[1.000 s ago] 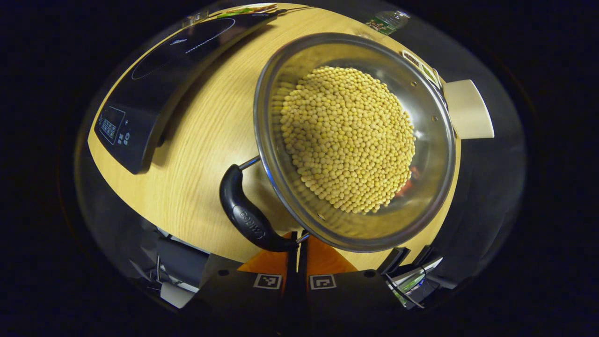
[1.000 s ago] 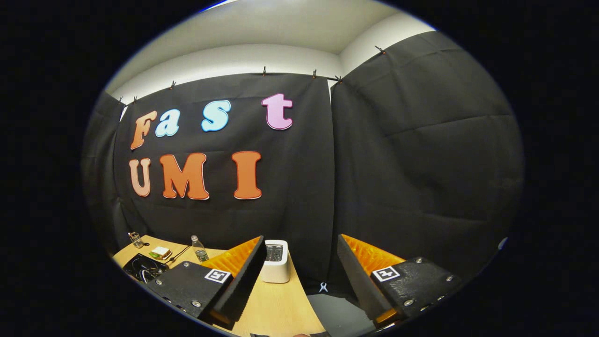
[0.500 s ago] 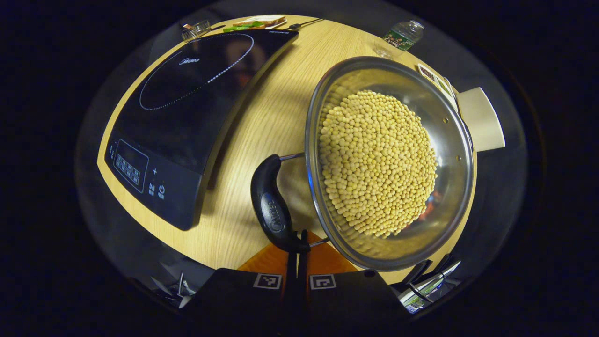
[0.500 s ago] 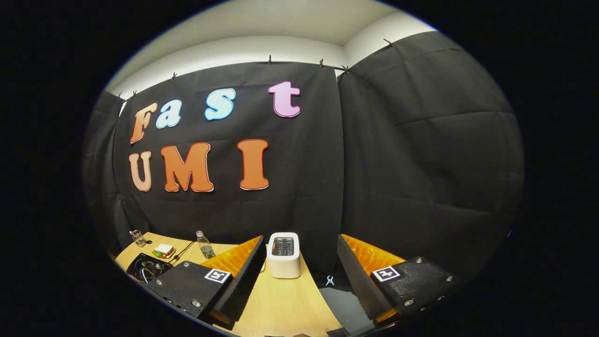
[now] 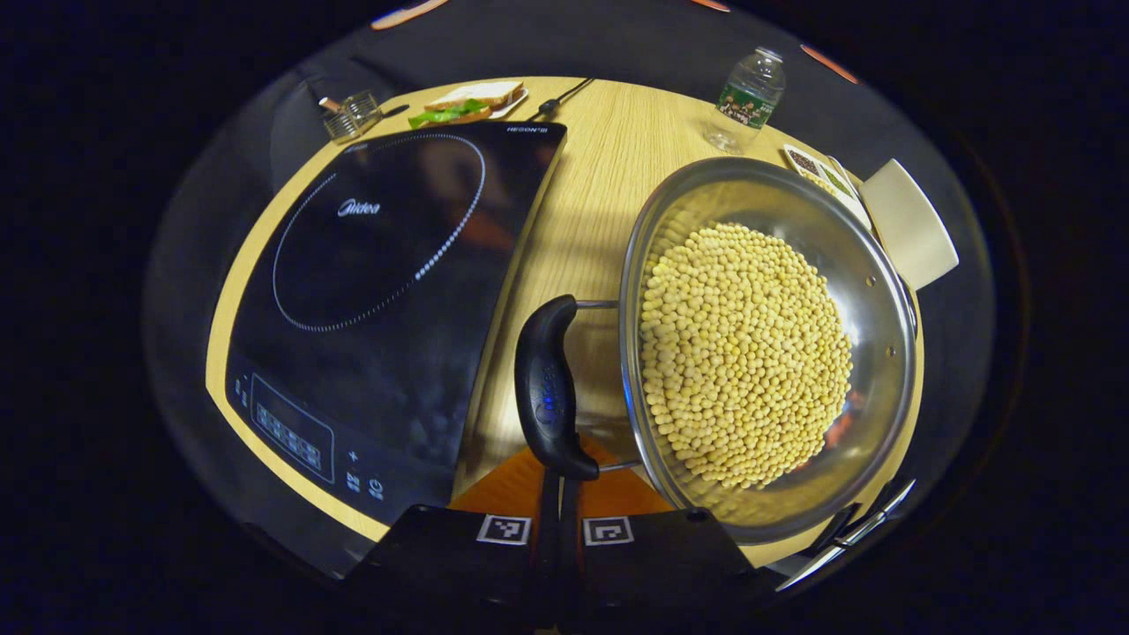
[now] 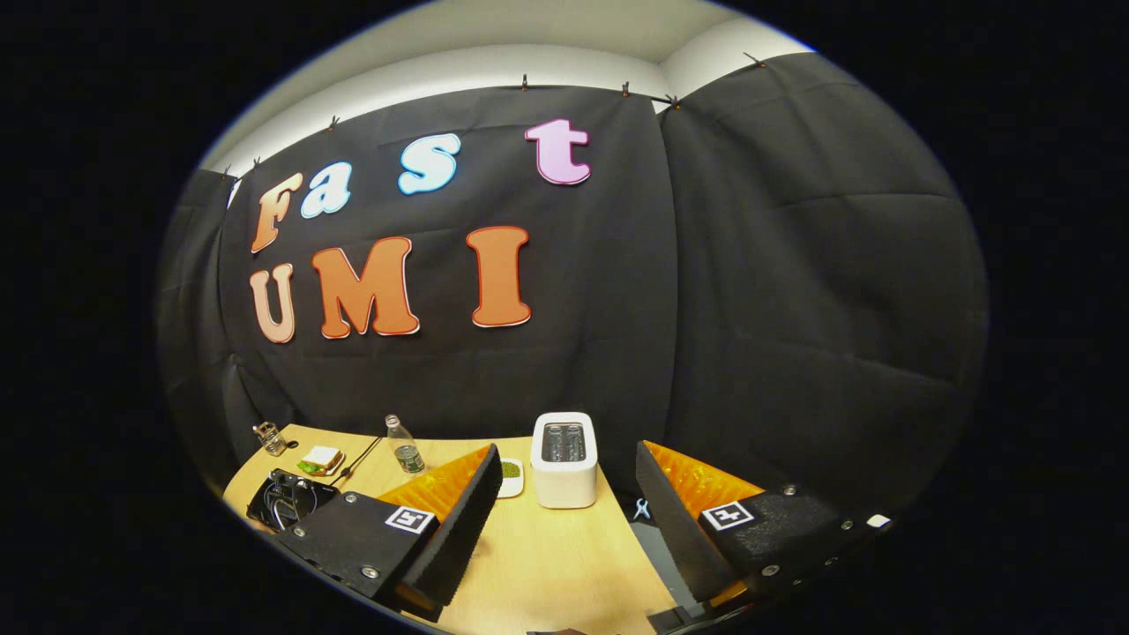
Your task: First push the handle of the pot to place it horizontally, then grasp the pot with both hands and set it on the induction cooktop.
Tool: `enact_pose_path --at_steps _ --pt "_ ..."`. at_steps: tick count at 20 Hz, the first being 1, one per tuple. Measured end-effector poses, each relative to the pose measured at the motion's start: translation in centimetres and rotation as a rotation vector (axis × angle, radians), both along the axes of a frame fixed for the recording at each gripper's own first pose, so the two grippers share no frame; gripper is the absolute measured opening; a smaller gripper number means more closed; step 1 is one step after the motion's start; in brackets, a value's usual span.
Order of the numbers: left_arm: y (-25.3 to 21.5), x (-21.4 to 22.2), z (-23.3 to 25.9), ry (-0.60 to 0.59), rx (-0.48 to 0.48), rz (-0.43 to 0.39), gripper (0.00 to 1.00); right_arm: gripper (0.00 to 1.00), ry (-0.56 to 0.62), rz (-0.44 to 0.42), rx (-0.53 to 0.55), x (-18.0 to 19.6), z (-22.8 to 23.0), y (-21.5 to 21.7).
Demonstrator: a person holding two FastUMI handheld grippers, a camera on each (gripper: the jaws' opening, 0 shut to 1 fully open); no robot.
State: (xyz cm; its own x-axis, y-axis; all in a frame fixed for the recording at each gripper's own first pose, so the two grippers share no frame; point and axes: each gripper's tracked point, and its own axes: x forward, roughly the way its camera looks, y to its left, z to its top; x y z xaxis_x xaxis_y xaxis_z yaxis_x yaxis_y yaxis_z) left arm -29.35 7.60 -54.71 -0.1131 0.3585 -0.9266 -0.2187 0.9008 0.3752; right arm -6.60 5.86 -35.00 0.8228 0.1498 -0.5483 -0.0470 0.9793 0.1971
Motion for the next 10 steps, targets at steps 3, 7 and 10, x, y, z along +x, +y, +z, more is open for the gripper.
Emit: enact_pose_path --at_steps 3,7,10 --pt "1.8 2.2 0.2 -0.024 0.011 -0.085 0.08 0.95 0.076 0.037 0.012 -0.2 -2.4 2.4" --pt "3.0 5.1 1.4 -0.046 0.004 -0.183 0.08 0.95 0.19 0.099 0.041 -1.7 -5.9 5.9" --pt "4.3 7.7 3.0 -0.057 -0.008 -0.242 0.08 0.95 0.237 0.147 0.043 -2.3 -8.3 8.5"
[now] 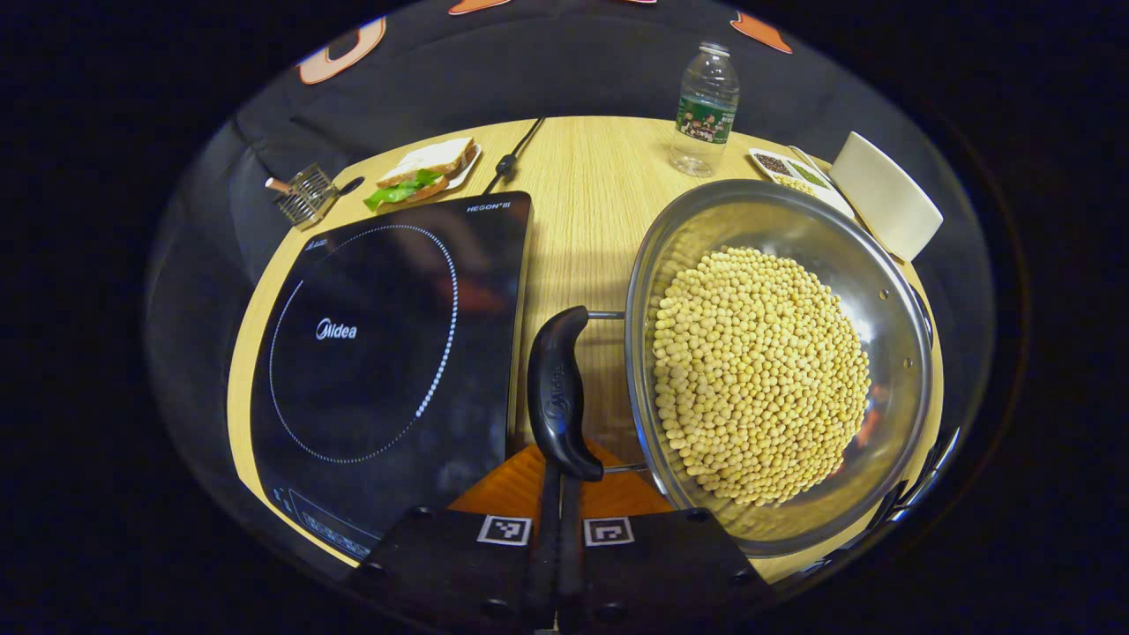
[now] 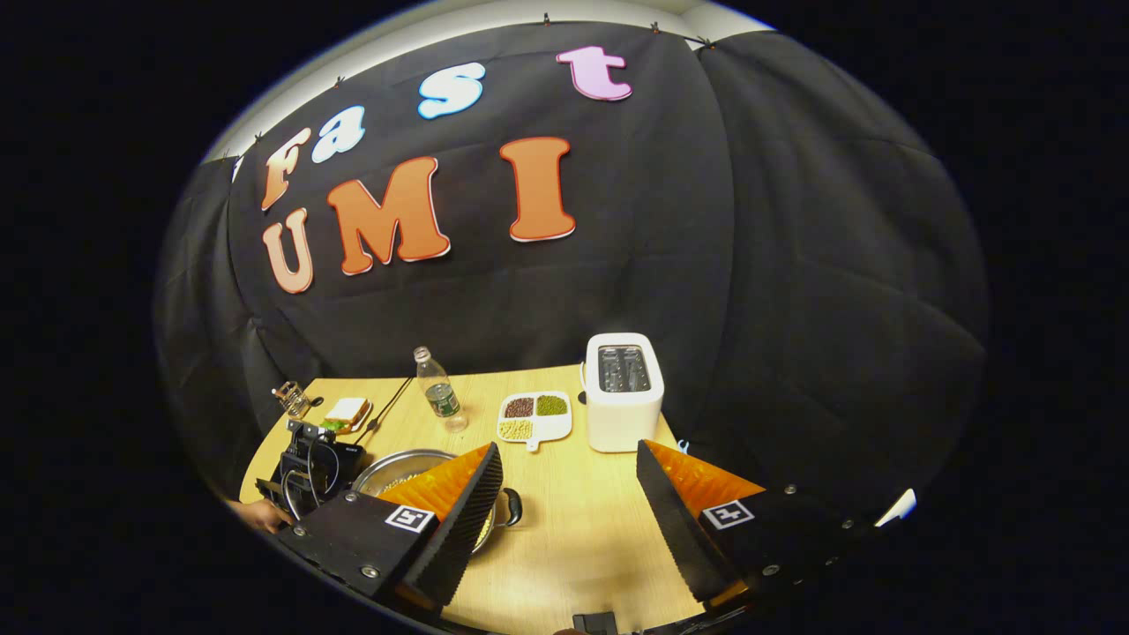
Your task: First push the handle of the pot to place it horizontally, then grasp the pot with both hands and set it on the induction cooktop.
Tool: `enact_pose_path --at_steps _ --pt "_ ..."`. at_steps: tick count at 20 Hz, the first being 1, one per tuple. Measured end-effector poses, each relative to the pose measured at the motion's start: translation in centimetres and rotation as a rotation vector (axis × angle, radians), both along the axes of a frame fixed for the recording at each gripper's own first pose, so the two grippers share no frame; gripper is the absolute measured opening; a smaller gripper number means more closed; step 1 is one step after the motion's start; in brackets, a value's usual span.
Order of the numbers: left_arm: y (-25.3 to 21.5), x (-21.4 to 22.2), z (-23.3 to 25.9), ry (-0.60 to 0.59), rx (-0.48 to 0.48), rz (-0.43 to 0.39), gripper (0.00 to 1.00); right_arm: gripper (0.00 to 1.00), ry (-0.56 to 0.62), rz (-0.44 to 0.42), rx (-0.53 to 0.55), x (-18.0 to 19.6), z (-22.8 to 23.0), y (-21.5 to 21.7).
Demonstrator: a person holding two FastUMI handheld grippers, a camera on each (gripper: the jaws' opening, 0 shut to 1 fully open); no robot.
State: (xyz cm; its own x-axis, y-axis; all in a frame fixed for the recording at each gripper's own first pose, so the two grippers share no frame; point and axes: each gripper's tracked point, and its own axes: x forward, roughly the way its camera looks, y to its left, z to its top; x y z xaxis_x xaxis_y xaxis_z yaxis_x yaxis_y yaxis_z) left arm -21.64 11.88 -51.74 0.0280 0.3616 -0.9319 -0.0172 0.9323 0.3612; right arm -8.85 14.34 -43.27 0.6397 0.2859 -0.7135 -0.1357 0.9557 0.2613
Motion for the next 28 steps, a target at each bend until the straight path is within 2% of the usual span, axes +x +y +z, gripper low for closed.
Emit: enact_pose_path --at_steps 5,11,15,17,18,20,22,23,24,28 --pt "1.1 3.2 2.1 -0.011 -0.014 -0.086 0.08 0.95 0.136 0.07 -0.031 -2.2 -6.3 3.3" --pt "3.1 6.0 3.3 -0.033 -0.027 -0.116 0.08 0.95 0.241 0.13 -0.045 -3.7 -10.6 6.9" --pt "2.6 5.1 4.5 -0.042 -0.075 -0.129 0.08 0.95 0.303 0.146 -0.052 -4.1 -13.3 8.7" --pt "2.1 4.0 5.7 -0.062 -0.111 -0.157 0.2 0.95 0.327 0.151 -0.052 -4.5 -14.2 9.4" --pt "2.4 3.7 7.6 -0.079 -0.126 -0.155 0.41 0.95 0.336 0.154 -0.055 -4.7 -14.7 9.6" --pt "2.4 4.0 11.0 -0.123 -0.163 -0.141 0.7 0.96 0.355 0.158 -0.066 -5.0 -15.4 9.9" --pt "2.0 5.7 13.3 -0.179 -0.204 -0.118 0.86 0.95 0.373 0.163 -0.072 -5.2 -16.1 10.1" --pt "1.7 7.1 14.0 -0.206 -0.228 -0.099 0.89 0.95 0.382 0.164 -0.079 -5.2 -16.5 10.2" --pt "1.2 8.0 13.1 -0.23 -0.25 -0.082 0.98 0.96 0.388 0.166 -0.084 -5.2 -16.7 10.3" --pt "2.0 9.1 9.1 -0.197 -0.216 -0.07 0.99 0.96 0.415 0.153 -0.109 -5.1 -18.1 10.3"
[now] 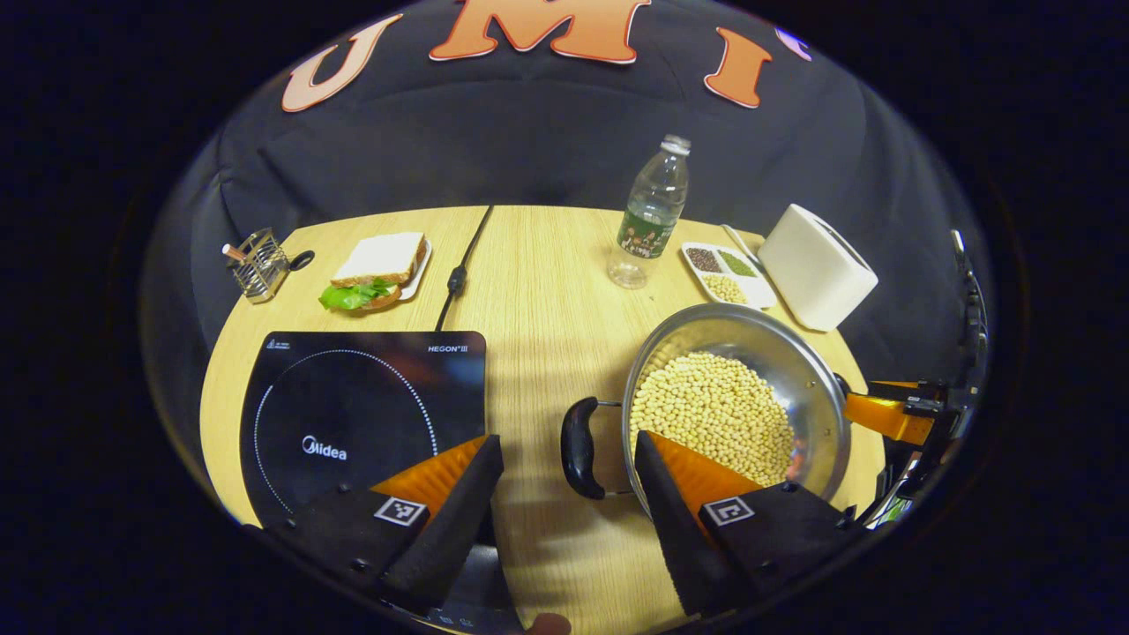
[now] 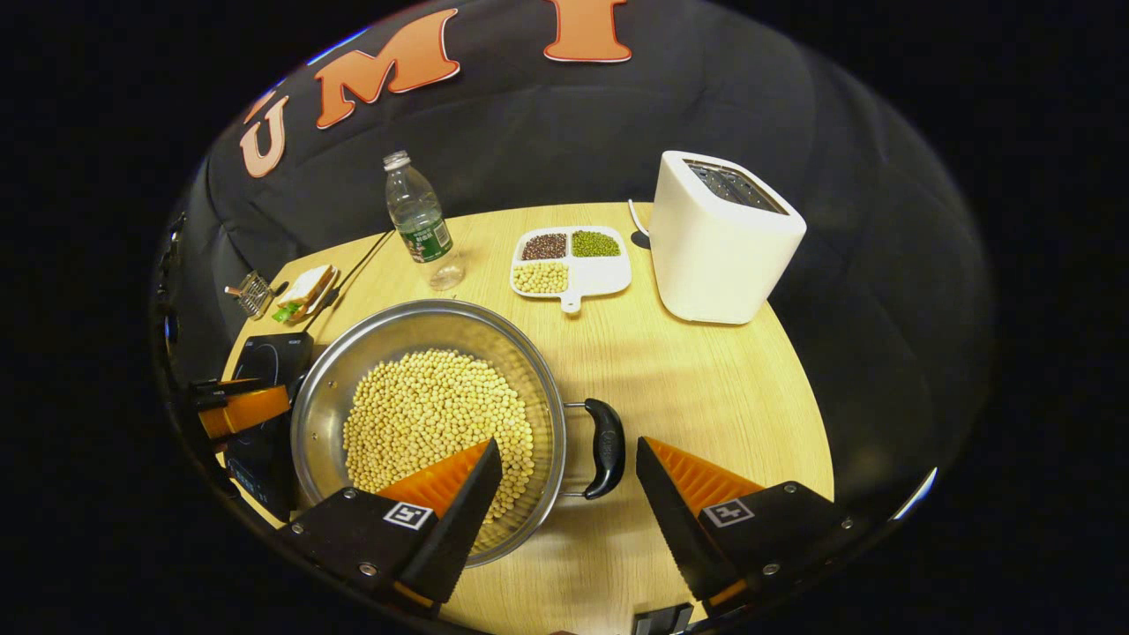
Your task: First push the handle of the pot to place it horizontally, then grasp the pot with both hands and set it on the induction cooktop.
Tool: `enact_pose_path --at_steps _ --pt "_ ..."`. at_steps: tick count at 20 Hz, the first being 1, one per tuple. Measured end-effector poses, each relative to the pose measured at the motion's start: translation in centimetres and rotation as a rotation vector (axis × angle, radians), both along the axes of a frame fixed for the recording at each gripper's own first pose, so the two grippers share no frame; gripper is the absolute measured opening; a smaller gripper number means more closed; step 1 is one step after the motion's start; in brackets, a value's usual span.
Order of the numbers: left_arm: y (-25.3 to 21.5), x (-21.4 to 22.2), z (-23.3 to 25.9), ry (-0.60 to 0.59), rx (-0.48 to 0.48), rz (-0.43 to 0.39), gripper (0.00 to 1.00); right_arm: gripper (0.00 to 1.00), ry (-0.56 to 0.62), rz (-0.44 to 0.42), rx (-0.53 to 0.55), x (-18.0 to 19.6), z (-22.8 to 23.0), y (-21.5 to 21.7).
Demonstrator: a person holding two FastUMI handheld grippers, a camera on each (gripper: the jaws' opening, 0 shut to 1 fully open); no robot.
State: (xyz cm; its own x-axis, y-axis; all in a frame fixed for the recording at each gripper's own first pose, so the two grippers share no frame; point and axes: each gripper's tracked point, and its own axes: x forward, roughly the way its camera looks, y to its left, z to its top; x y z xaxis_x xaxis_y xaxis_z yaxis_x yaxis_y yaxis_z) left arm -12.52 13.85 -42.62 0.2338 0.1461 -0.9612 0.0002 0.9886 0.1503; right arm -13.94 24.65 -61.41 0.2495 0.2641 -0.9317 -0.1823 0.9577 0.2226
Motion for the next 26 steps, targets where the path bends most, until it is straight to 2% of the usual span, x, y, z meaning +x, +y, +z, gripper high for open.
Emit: enact_pose_path --at_steps 2,7,10,12,14,16,17,21,22,23,26 --pt "-0.2 -0.2 -1.9 0.042 -0.02 0.019 0.99 0.96 0.018 0.001 -0.015 -0.1 -0.8 -0.1" --pt "0.4 -0.1 -4.5 0.056 -0.006 0.03 1.0 0.94 0.053 0.015 -0.06 -0.3 -3.0 -0.1" --pt "0.3 0.0 -5.3 0.048 -0.006 0.032 0.98 0.86 0.065 0.01 -0.109 -0.2 -4.2 -0.8" --pt "0.0 0.1 -5.8 0.052 -0.015 0.033 0.96 0.78 0.093 -0.012 -0.09 -0.6 -4.8 -0.2" --pt "-0.5 0.3 -6.3 0.045 -0.021 0.03 0.89 0.7 0.115 -0.027 -0.088 -1.1 -5.5 0.0" --pt "-0.5 0.5 -6.5 0.033 0.003 0.014 0.76 0.7 0.124 -0.051 -0.086 -1.1 -5.3 0.1" --pt "-0.4 0.5 -6.5 0.03 0.005 0.014 0.72 0.69 0.133 -0.06 -0.081 -1.0 -5.4 0.0" --pt "-0.3 0.1 -5.2 0.027 0.056 0.004 0.71 0.59 0.178 -0.071 -0.05 -1.4 -5.2 0.3" --pt "-0.3 0.0 -4.4 0.015 0.07 -0.009 0.7 0.53 0.17 -0.06 -0.037 -1.1 -5.1 0.5" --pt "-0.2 -0.1 -3.5 0.003 0.077 -0.007 0.7 0.56 0.155 -0.053 -0.023 -0.8 -5.4 0.2" --pt "0.4 -0.4 -0.7 -0.034 0.102 0.025 0.7 0.55 0.101 -0.034 0.002 -0.4 -5.9 0.2"
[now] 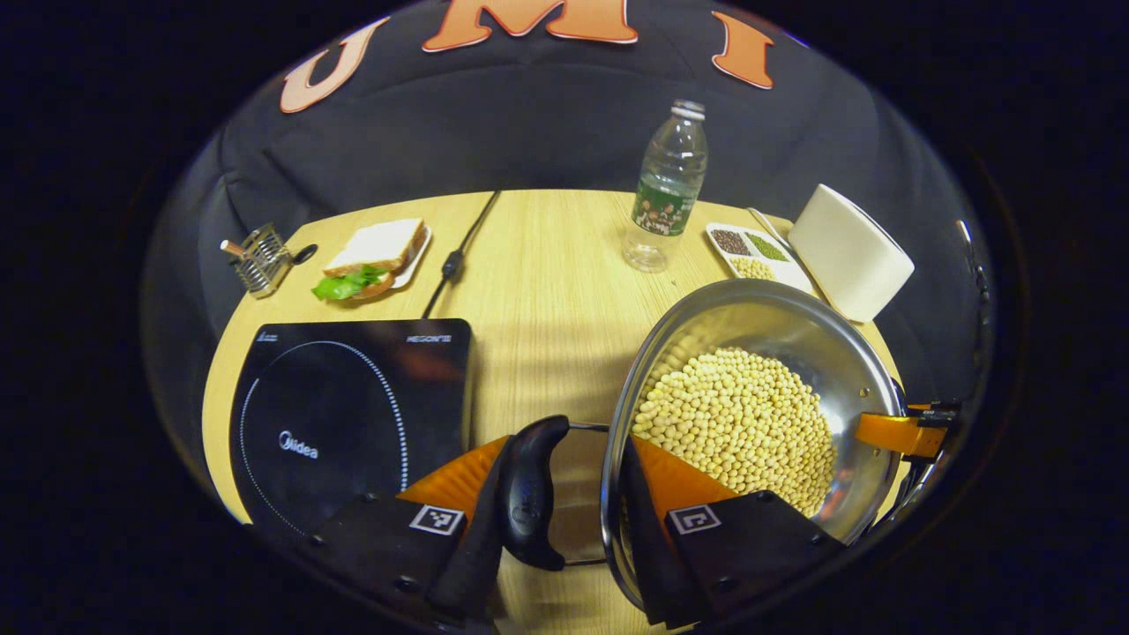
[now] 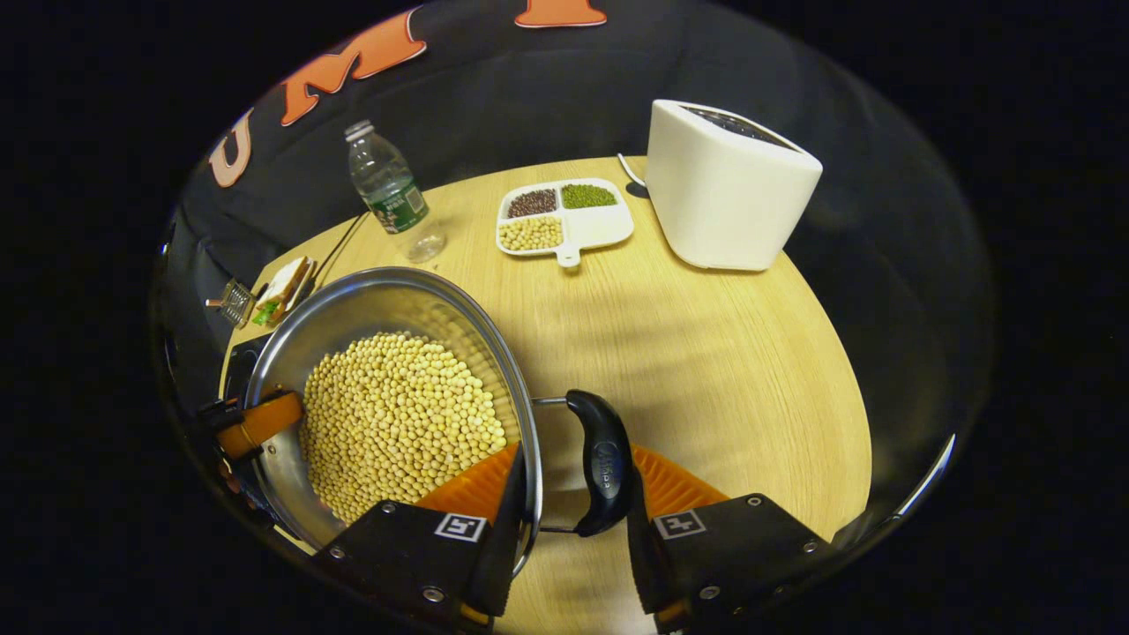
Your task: First push the handle of the pot to place it horizontally, then grasp the pot with both hands and set it on the induction cooktop.
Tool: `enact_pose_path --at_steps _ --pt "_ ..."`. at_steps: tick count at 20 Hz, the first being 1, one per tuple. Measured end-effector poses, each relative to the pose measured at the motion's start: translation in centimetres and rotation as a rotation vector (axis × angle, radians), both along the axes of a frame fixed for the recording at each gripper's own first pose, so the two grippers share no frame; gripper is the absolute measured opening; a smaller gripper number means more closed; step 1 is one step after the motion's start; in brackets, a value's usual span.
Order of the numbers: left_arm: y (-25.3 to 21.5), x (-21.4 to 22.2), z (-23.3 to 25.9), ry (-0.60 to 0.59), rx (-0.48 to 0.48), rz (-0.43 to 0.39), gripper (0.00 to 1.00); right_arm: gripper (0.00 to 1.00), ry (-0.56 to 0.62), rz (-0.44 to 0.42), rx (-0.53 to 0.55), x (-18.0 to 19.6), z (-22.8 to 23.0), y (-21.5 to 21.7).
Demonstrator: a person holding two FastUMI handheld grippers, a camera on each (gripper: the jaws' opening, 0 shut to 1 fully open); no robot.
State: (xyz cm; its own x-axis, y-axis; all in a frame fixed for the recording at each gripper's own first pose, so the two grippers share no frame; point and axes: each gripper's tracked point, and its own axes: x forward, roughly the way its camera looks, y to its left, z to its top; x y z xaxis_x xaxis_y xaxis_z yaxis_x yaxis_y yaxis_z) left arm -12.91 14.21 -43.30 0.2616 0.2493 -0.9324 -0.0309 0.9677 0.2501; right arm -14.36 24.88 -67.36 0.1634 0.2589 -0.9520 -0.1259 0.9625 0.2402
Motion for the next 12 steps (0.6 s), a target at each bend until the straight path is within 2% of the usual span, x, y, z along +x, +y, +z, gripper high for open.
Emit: enact_pose_path --at_steps 2,3,7,8,9,12 --pt "0.3 -0.2 2.0 -0.02 0.018 0.01 0.69 0.51 -0.039 0.022 0.016 0.2 -0.4 0.2" --pt "0.6 -0.4 3.2 -0.027 0.023 0.024 0.69 0.55 -0.06 0.039 0.026 0.4 -0.5 0.3" --pt "2.5 -0.8 9.5 -0.111 0.073 0.107 0.7 0.55 -0.149 0.119 0.091 1.9 -0.5 -0.1" --pt "3.0 -0.9 11.1 -0.135 0.089 0.124 0.7 0.5 -0.163 0.134 0.111 2.2 -0.6 -0.2" --pt "3.4 -1.2 12.6 -0.134 0.103 0.138 0.7 0.54 -0.179 0.153 0.129 2.5 -0.8 -0.1" --pt "4.5 -1.5 16.7 -0.178 0.138 0.175 0.7 0.54 -0.221 0.205 0.175 3.9 -0.9 -0.4"
